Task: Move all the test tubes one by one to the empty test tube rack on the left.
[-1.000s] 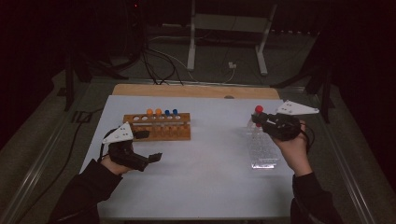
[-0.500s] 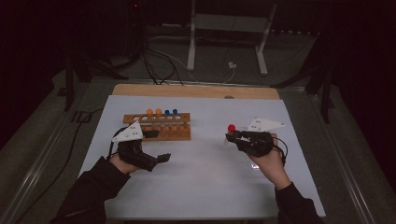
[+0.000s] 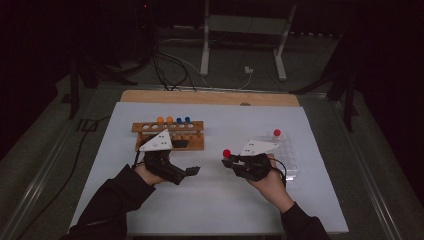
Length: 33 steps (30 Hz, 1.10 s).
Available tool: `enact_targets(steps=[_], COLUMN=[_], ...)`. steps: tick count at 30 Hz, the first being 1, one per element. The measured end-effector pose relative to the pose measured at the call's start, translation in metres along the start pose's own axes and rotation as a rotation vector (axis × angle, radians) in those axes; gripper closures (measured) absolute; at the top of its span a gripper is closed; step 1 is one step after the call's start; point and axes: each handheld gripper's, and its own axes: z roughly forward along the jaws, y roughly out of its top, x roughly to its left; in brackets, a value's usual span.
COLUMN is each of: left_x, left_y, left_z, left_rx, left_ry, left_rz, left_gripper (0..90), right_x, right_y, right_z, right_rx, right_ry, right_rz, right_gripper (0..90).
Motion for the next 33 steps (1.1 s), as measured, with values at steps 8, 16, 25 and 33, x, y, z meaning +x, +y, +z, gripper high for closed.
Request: enact_targets(steps=[8,16,25,33], left_x=[-0.005,-0.007,-0.01,-0.012], left_y=[0.01,0.016,0.019,0.02], left_z=[0.02,0.042,0.057,0.059], left_rx=[-0.006,0.0,0.006,0.02], left_ry=[-0.021,-0.039,-0.037,-0.046], left_rz=[0.014,0.03,0.064,0.103], left_gripper=[8.1,27.1,55.9,71.3], right_x=[0.008,0.01,0.011,0.009], right_y=[0.001,0.002,0.002,0.002], right_z=[0.005,0.004,0.004,0.004], right_rx=[0.004,-0.004,-0.005,-0.004], right_ry=[0.021,0.035,0.039,0.032], right_rz=[-0.007,-0.004,-0.004,0.0], right_gripper=[74.5,74.5,74.5,74.4])
